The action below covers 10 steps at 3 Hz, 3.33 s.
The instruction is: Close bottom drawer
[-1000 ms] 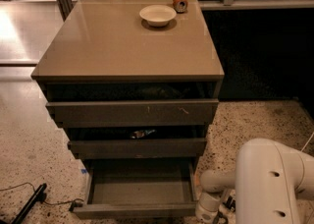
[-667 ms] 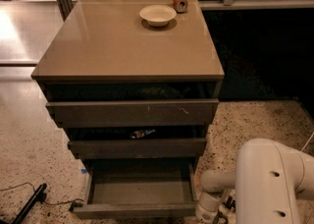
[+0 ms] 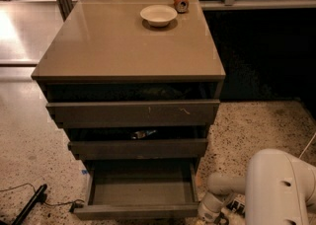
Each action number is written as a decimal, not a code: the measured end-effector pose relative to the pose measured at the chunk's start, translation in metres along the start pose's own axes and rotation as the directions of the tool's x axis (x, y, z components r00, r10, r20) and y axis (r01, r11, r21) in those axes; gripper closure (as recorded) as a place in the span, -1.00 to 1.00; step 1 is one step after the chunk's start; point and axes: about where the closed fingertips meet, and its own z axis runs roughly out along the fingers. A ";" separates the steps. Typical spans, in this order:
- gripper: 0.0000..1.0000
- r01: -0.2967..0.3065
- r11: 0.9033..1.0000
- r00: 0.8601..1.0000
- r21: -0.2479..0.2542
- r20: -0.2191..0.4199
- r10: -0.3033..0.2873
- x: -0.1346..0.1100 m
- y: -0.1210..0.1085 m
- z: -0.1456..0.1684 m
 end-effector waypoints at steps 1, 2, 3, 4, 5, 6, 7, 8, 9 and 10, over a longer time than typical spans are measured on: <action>1.00 0.011 0.998 0.998 0.056 0.056 -0.014 -0.020 -0.012 -0.007; 1.00 0.034 0.991 0.991 0.130 0.121 -0.049 -0.045 -0.017 -0.021; 1.00 0.034 0.991 0.991 0.130 0.121 -0.049 -0.045 -0.017 -0.021; 1.00 0.008 0.986 0.984 0.167 0.174 -0.038 -0.047 -0.023 -0.020; 1.00 -0.025 0.971 0.964 0.236 0.262 -0.039 -0.061 -0.036 -0.027; 1.00 -0.049 0.958 0.951 0.282 0.306 -0.042 -0.079 -0.051 -0.042; 1.00 -0.068 0.933 0.940 0.355 0.336 -0.060 -0.100 -0.063 -0.068; 1.00 -0.078 0.914 0.938 0.398 0.340 -0.068 -0.109 -0.064 -0.081; 1.00 -0.077 0.915 0.938 0.396 0.340 -0.067 -0.109 -0.064 -0.080; 1.00 -0.083 0.924 0.942 0.373 0.331 -0.049 -0.096 -0.058 -0.065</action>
Offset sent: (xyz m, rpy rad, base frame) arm 0.0689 0.0375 0.0383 0.0880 -0.2773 -0.0793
